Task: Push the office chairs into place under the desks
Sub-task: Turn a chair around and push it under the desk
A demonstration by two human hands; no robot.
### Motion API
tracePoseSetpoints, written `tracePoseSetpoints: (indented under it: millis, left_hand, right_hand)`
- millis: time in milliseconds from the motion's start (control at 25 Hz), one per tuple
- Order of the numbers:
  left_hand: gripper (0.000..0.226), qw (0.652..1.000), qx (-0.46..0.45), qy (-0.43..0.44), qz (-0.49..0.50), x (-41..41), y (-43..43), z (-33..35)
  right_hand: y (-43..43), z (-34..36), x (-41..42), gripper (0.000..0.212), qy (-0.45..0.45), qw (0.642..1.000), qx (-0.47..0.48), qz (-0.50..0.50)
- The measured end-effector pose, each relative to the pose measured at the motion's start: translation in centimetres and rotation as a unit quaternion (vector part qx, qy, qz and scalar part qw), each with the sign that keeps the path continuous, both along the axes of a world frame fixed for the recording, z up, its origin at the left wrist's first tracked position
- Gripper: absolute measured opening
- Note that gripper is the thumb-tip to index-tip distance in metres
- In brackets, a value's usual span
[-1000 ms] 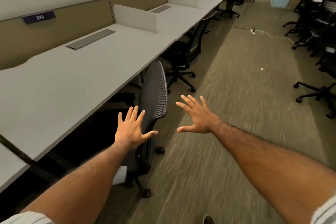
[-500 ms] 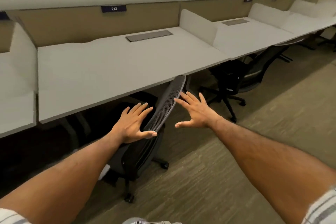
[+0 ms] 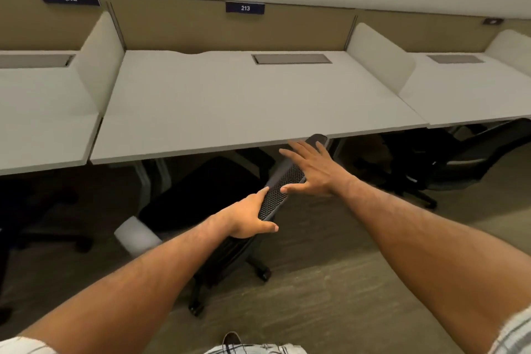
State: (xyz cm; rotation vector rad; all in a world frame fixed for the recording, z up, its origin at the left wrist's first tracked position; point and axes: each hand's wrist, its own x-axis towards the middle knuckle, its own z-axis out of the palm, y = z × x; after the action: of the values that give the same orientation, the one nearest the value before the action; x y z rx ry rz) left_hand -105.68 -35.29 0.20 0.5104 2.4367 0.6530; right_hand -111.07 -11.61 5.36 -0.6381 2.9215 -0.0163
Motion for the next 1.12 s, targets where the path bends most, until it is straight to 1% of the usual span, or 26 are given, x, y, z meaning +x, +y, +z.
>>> tracePoseSetpoints:
  millis: [40, 200, 320, 400, 440, 520, 600, 680, 760, 800, 880, 1000, 1120]
  left_hand:
    - [0.111, 1.000, 0.012, -0.012, 0.007, -0.1, 0.3, -0.2]
    - [0.108, 0.999, 0.035, -0.010, 0.029, 0.2, 1.3, -0.2]
    - [0.108, 0.998, 0.047, -0.015, 0.047, 0.1, 1.8, -0.2]
    - [0.108, 0.997, 0.046, -0.015, 0.058, 0.2, 2.1, -0.3]
    - [0.107, 0.997, 0.043, -0.012, 0.065, 0.3, 2.3, -0.2]
    - [0.104, 0.996, 0.039, -0.009, 0.082, 0.6, 2.6, 0.0]
    - [0.101, 0.993, 0.015, 0.002, 0.114, 1.3, 3.7, 0.1]
    - [0.095, 0.984, -0.048, 0.036, 0.166, 2.5, 6.1, -0.2]
    - [0.093, 0.958, -0.130, 0.101, 0.235, 4.0, 9.0, -1.2]
    - [0.097, 0.942, -0.158, 0.130, 0.265, 4.6, 10.2, -1.5]
    - [0.105, 0.921, -0.183, 0.160, 0.304, 5.7, 12.2, -2.0]
    - [0.104, 0.916, -0.192, 0.177, 0.304, 7.0, 13.4, -2.0]
    - [0.102, 0.910, -0.203, 0.219, 0.289, 7.9, 14.7, -1.4]
  right_hand:
    - [0.2, -0.3, -0.8, 0.106, -0.016, 1.000, 0.010, 0.004]
    - [1.0, -2.0, -3.0, 0.103, -0.062, 0.997, 0.028, 0.020]
    - [1.9, -3.2, -4.9, 0.103, -0.107, 0.992, 0.046, 0.058]
    - [2.8, -3.4, -6.6, 0.113, -0.124, 0.985, 0.063, 0.099]
    - [3.4, -3.3, -7.5, 0.119, -0.119, 0.982, 0.069, 0.128]
    - [4.4, -3.3, -8.6, 0.124, -0.099, 0.977, 0.068, 0.173]
    - [5.4, -4.0, -8.4, 0.124, -0.076, 0.976, 0.052, 0.198]
    - [6.6, -4.8, -7.5, 0.122, -0.048, 0.975, 0.044, 0.213]
    - [7.6, -5.4, -6.6, 0.119, -0.022, 0.972, 0.038, 0.229]
    - [8.0, -5.4, -6.2, 0.120, -0.015, 0.971, 0.035, 0.238]
    - [9.4, -5.2, -5.4, 0.122, -0.014, 0.965, 0.035, 0.261]
    - [11.6, -4.8, -4.7, 0.117, -0.019, 0.956, 0.014, 0.293]
    - [13.7, -4.8, -4.1, 0.110, -0.016, 0.953, -0.007, 0.302]
